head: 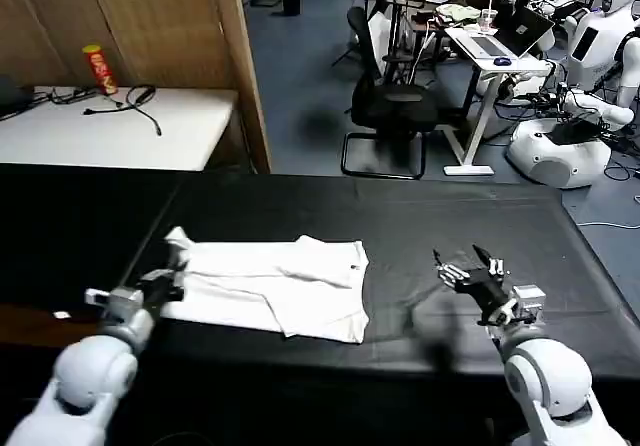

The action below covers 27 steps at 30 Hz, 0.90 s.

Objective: Fold and organize the clothes.

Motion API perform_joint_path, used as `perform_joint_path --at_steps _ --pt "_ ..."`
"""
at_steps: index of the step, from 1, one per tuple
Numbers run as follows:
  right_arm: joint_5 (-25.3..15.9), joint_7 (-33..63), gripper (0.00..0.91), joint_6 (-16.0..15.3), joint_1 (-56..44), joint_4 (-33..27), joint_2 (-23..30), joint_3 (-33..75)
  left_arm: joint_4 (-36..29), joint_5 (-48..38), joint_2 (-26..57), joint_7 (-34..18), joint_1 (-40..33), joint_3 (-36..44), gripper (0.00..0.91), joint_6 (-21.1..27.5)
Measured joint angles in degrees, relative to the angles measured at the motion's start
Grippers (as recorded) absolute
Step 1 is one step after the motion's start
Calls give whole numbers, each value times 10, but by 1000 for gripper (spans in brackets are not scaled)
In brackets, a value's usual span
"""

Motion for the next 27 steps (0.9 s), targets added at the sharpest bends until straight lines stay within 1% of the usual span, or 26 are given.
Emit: perform_joint_path --at_steps 6,14,20,27 --pt "0 -1 878 0 -11 2 -1 12 -23 -66 -59 -32 -23 73 0 27" --pt "-8 -2 878 2 -19 2 5 14 -18 -112 -123 -50 -61 149 0 47" --pt "-15 -3 878 2 -21 3 7 10 -10 -137 -163 -58 -80 187 0 58" --pt "-22 -3 878 2 -20 1 10 4 1 -141 -186 -61 -88 205 0 60"
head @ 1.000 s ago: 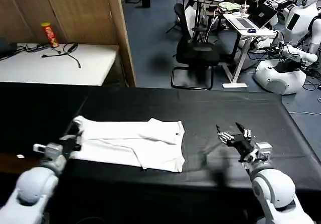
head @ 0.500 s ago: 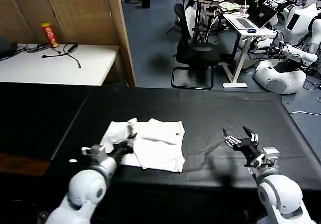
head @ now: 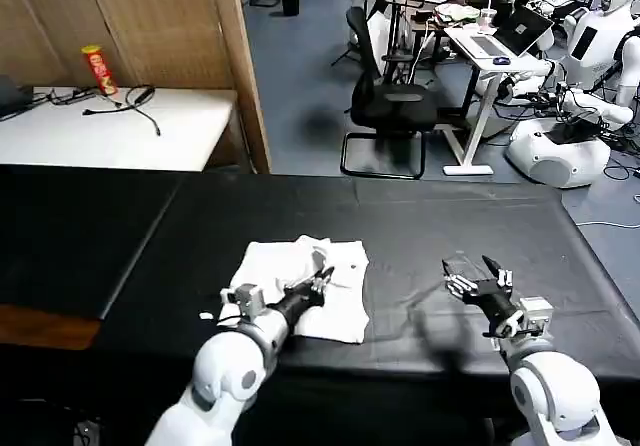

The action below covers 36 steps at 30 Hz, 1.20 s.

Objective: Fold and organize the clothes.

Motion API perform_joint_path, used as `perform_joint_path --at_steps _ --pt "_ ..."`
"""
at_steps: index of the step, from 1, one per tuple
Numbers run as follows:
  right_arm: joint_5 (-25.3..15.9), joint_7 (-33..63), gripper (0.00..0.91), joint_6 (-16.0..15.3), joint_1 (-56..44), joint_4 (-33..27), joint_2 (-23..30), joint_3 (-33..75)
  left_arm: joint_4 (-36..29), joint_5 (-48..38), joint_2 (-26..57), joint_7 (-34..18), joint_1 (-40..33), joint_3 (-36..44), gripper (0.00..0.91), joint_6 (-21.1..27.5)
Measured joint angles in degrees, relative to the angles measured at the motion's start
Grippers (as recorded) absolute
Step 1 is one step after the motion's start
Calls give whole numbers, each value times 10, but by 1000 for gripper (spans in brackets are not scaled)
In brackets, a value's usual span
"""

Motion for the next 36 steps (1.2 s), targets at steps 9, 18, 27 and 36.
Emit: perform_joint_path --at_steps 9,18,27,36 --pt "-5 -5 878 1 -9 7 2 -6 28 50 -21 12 -6 15 878 -26" --pt "11 -15 878 7 -11 7 -10 -23 49 54 -43 24 3 30 878 -56" --pt "32 -39 878 3 11 -5 -28 -77 17 57 -36 47 -1 -3 878 -82" --pt "-25 -120 878 32 79 -31 -76 -217 -3 128 70 46 21 -94 878 -102"
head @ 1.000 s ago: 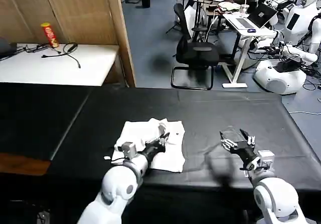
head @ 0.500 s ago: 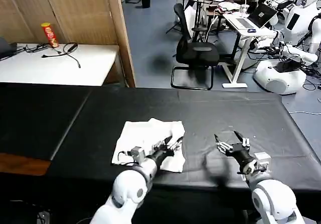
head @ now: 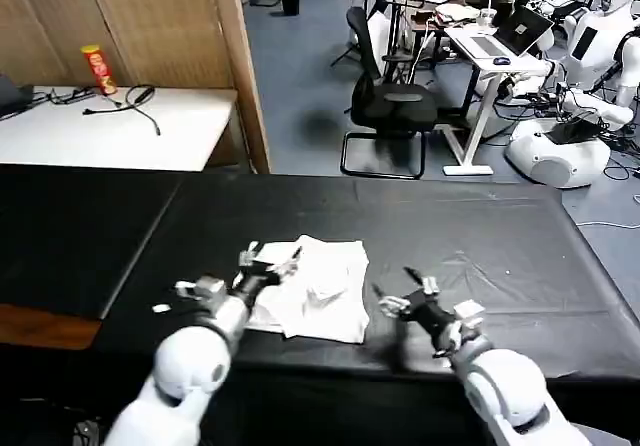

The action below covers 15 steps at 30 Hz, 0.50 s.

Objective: Fold and organize the clothes.

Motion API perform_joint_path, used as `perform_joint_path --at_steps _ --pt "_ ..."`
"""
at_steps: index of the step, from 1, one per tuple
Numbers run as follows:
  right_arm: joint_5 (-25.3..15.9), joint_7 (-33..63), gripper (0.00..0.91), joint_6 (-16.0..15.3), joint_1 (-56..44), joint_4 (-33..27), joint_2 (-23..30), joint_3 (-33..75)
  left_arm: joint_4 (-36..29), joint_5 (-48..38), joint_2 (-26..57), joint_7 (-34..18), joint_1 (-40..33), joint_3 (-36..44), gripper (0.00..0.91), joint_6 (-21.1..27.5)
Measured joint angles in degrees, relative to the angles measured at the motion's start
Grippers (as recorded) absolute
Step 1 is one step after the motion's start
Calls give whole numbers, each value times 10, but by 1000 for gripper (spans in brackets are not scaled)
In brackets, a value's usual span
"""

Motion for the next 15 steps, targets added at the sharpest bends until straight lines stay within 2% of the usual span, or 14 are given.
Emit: perform_joint_path --at_steps 8,9,10,12,13,14,15 --pt "-78 -12 878 9 86 -40 -4 -116 -5 29 11 -1 33 -39 878 -2" --pt "-85 -12 731 9 97 -46 -2 -127 -6 30 11 -1 37 -43 878 -3" --pt "-90 -13 692 10 108 -51 1 -138 -7 31 11 -2 40 -47 878 -3" --pt "-96 -15 439 9 124 -59 3 -154 -8 33 13 -1 46 -52 878 -5" --pt "-98 -16 341 9 131 -62 3 -163 -8 34 14 -1 49 -54 878 -6" --pt "-99 -18 166 9 134 -63 3 -169 -8 36 14 -1 52 -56 878 -7" --pt "-99 -19 68 9 136 -63 3 -172 -7 38 14 -1 56 -58 878 -9"
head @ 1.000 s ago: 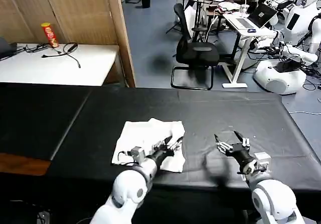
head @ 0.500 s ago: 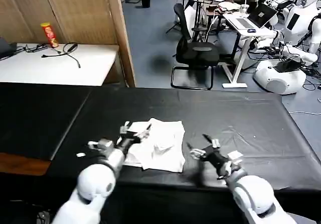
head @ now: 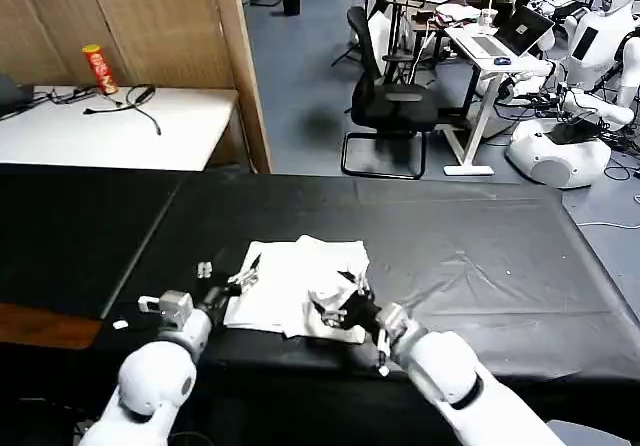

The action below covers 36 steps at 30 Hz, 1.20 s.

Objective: Fold and organize the clothes.

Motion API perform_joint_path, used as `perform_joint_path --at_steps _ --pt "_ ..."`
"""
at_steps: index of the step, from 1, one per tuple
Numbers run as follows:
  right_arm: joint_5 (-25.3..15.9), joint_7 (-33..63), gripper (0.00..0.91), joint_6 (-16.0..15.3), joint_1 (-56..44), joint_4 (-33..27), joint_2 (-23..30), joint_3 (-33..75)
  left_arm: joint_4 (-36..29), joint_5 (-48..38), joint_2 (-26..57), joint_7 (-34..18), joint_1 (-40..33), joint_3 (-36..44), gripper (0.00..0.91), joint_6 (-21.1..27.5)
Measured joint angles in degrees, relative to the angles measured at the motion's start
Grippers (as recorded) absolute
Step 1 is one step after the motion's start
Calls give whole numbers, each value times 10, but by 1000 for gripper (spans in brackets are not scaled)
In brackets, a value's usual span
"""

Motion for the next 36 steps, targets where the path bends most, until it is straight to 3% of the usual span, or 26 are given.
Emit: perform_joint_path --at_steps 6,8,9,10,11,22,31,36 --pt "5 -3 39 0 -12 17 -13 4 3 4 -1 0 9 -3 878 -2" --pt "13 -3 88 -1 -27 29 -22 15 6 4 -3 1 9 -3 878 -3" --pt "18 -1 371 -4 -37 36 -27 23 9 4 -5 1 9 -2 878 -3" --pt "21 -2 566 -7 -47 42 -32 32 11 4 -6 1 8 -1 878 -4" --pt "25 -3 868 -8 -58 48 -37 41 12 5 -7 1 8 0 878 -4" --pt "74 36 878 -33 -160 92 -58 135 27 4 -10 2 9 -3 878 -11" --pt "168 78 878 -45 -238 135 -40 209 57 -3 -25 22 6 -3 878 -35" --pt "186 85 878 -41 -271 152 -18 250 64 -47 -34 23 -2 -5 878 -34"
